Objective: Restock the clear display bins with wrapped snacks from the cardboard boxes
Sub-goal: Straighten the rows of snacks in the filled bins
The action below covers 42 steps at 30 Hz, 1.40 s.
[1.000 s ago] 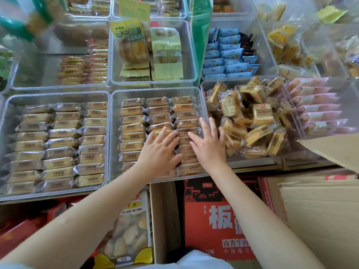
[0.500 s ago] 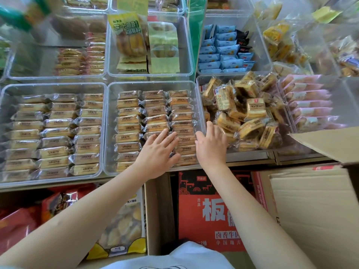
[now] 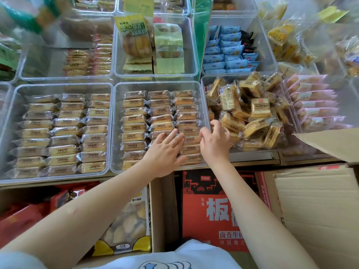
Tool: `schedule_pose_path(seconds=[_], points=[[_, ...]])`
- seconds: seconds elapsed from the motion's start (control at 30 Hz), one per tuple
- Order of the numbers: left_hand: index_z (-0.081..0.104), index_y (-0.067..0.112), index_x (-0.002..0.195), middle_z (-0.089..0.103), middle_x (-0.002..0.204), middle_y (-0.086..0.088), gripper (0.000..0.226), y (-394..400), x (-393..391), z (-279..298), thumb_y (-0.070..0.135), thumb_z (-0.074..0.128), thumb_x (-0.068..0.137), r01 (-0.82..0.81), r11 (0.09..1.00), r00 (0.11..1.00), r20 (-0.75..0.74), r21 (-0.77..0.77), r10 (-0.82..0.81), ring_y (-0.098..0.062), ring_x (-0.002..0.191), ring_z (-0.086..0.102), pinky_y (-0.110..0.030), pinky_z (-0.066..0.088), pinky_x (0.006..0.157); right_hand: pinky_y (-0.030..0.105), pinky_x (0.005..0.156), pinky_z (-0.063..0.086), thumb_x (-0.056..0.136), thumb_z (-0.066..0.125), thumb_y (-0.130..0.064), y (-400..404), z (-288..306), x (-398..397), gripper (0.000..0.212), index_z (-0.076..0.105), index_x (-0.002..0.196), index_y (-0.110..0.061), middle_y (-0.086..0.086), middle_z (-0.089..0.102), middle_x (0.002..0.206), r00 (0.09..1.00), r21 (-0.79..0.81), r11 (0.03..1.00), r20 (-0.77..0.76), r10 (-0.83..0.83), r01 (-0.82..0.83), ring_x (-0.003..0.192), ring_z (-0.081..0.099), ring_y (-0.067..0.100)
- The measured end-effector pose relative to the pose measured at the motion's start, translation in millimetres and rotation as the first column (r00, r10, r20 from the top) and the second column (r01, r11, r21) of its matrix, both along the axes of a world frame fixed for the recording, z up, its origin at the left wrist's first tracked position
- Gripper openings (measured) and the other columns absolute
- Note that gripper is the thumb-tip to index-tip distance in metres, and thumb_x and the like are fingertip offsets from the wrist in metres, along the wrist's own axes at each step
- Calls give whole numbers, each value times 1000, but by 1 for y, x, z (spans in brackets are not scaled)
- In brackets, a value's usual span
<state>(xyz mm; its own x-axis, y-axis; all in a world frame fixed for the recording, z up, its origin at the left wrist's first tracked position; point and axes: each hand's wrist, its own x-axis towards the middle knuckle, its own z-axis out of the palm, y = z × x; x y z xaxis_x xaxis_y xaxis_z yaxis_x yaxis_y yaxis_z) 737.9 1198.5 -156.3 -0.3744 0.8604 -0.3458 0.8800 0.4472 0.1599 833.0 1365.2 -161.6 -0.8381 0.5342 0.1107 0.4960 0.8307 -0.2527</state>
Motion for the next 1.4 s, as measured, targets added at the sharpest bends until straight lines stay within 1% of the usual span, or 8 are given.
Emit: schedule_pose_path(seconds=[0.13, 0.33, 0.5, 0.63, 0.77, 0.93, 1.13, 1.4], points=[[10, 22, 161, -6, 168, 6, 80, -13, 11, -4, 63, -6, 94, -25, 995, 994, 106, 97, 14, -12, 152, -20, -43, -1, 126, 58, 101, 40, 84, 74, -18, -2, 2, 18, 11, 73, 93, -12, 22, 56, 130, 993, 38, 999, 119, 19, -24, 115, 58, 39], [18, 28, 161, 4, 168, 10, 68, -13, 9, -9, 61, 10, 102, -47, 991, 986, 162, 127, 26, -10, 152, -18, -42, -5, 124, 49, 115, 19, 95, 62, -38, -3, 17, 8, 24, 73, 108, -21, 12, 42, 148, 961, -99, 995, 276, -5, 34, 136, 39, 29], [25, 29, 159, 10, 168, 8, 63, -14, 11, -10, 59, 17, 104, -57, 986, 987, 156, 157, 32, -11, 154, -13, -44, -2, 125, 46, 115, 20, 95, 62, -42, 2, 30, 4, 23, 71, 107, -25, 7, 38, 148, 927, -128, 991, 374, 19, 31, 139, 33, 25], [24, 28, 159, 9, 168, 6, 63, -14, 10, -9, 59, 17, 104, -57, 987, 986, 162, 148, 32, -12, 154, -14, -44, -2, 125, 49, 112, 25, 97, 55, -45, -9, 31, 5, 30, 63, 117, -25, 7, 36, 148, 904, 24, 999, 428, 22, -36, 137, 32, 27], [23, 28, 159, 8, 168, 6, 63, -15, 11, -7, 58, 17, 105, -59, 988, 986, 166, 143, 35, -12, 154, -14, -43, -3, 125, 53, 115, 23, 93, 65, -37, -5, 30, 12, 21, 67, 109, -23, 10, 34, 155, 927, -16, 999, 373, 38, -35, 146, 22, 32], [26, 27, 158, 11, 168, 5, 61, -14, 11, -6, 57, 20, 105, -59, 987, 986, 164, 152, 34, -14, 155, -10, -43, 0, 124, 57, 108, 33, 83, 76, -17, -4, 23, 10, 6, 72, 79, -18, 15, 52, 140, 968, -33, 999, 250, -1, 9, 138, 36, 37], [28, 28, 158, 11, 168, 5, 60, -15, 11, -6, 56, 22, 105, -67, 984, 984, 173, 164, 38, -14, 155, -9, -43, -1, 123, 55, 109, 33, 83, 77, -30, -10, 15, 10, 16, 69, 87, -16, 15, 52, 133, 958, 43, 999, 284, -30, 18, 135, 38, 37], [26, 34, 158, 3, 169, 6, 56, -17, 11, -3, 55, 21, 106, -45, 984, 988, 156, 173, 18, -13, 154, -14, -43, 0, 123, 56, 98, 43, 75, 80, -9, -18, 18, 10, 14, 68, 80, -9, 19, 56, 121, 951, 193, 981, 306, -52, -9, 127, 43, 41]])
